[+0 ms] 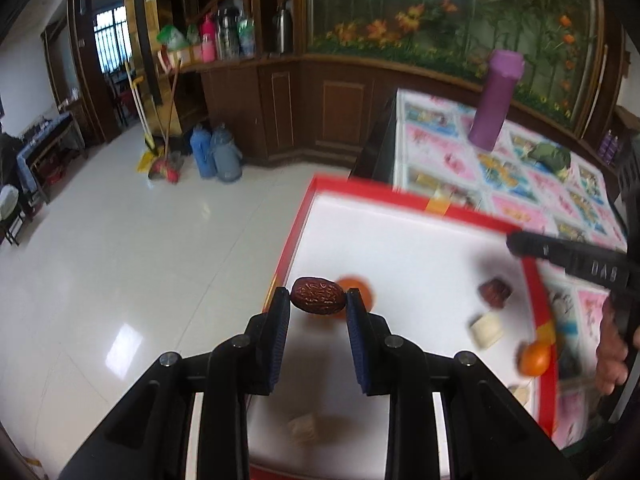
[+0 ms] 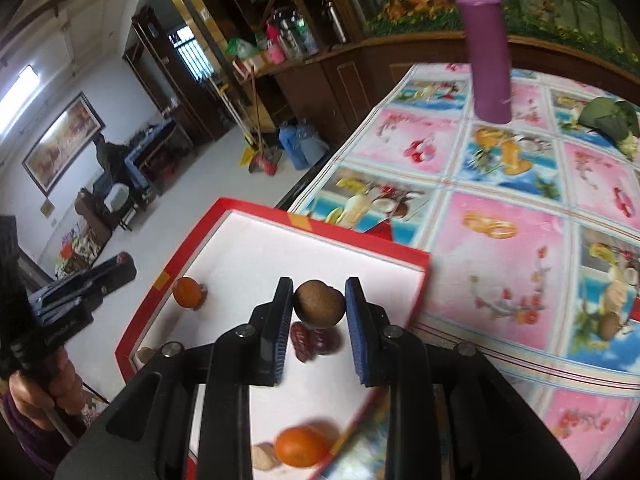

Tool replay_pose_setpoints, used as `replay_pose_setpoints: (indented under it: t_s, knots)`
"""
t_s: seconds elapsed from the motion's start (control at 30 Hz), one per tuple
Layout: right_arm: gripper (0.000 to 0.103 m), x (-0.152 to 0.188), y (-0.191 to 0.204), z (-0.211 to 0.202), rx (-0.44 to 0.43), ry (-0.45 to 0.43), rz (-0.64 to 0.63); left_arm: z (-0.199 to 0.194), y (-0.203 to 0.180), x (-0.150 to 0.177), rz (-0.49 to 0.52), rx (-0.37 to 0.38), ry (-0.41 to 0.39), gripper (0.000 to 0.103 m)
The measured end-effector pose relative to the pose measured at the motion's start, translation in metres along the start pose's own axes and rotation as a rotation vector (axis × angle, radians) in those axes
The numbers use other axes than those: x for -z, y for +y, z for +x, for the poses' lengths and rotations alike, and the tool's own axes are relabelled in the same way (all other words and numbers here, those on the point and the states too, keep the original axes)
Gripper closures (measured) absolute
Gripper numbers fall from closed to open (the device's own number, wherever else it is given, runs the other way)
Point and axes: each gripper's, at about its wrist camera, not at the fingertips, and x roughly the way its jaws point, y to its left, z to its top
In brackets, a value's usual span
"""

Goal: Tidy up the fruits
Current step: 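Carry the date and brown fruit over the white tray and open both tools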

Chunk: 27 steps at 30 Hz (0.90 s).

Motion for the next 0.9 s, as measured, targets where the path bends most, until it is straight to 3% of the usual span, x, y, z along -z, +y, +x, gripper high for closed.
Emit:
replay_pose_setpoints:
  t_s: [0.27, 0.47, 0.57, 0.67, 0.73, 0.9]
  knots:
    - [0.074, -0.008, 0.043, 0.054, 0.014, 0.131, -0.073, 0.012, -0.008, 0.021, 0.060, 0.037, 0.060, 0.075]
    - [0.074, 0.003, 0.066, 0.083, 0.017, 0.208, -0.113, 0.021, 0.000, 0.030, 0.038, 0.032, 0.095, 0.075]
    - [0.074, 0.006, 0.069, 0.087, 0.034, 0.206, -0.124, 0.020, 0.001, 0.030, 0.036, 0.017, 0.087, 0.074]
    - [0.074, 0.006, 0.068, 0.085, 0.029, 0.220, -0.120, 0.023, 0.003, 0.029, 0.016, 0.000, 0.101, 0.062]
    - [0.074, 0.004, 0.065, 0.084, 0.007, 0.228, -0.112, 0.020, 0.002, 0.028, 0.011, -0.009, 0.095, 0.060]
    - [0.074, -0.004, 0.045, 0.053, -0.071, 0.129, -0.049, 0.001, -0.011, 0.022, 0.028, -0.027, 0.035, 0.059]
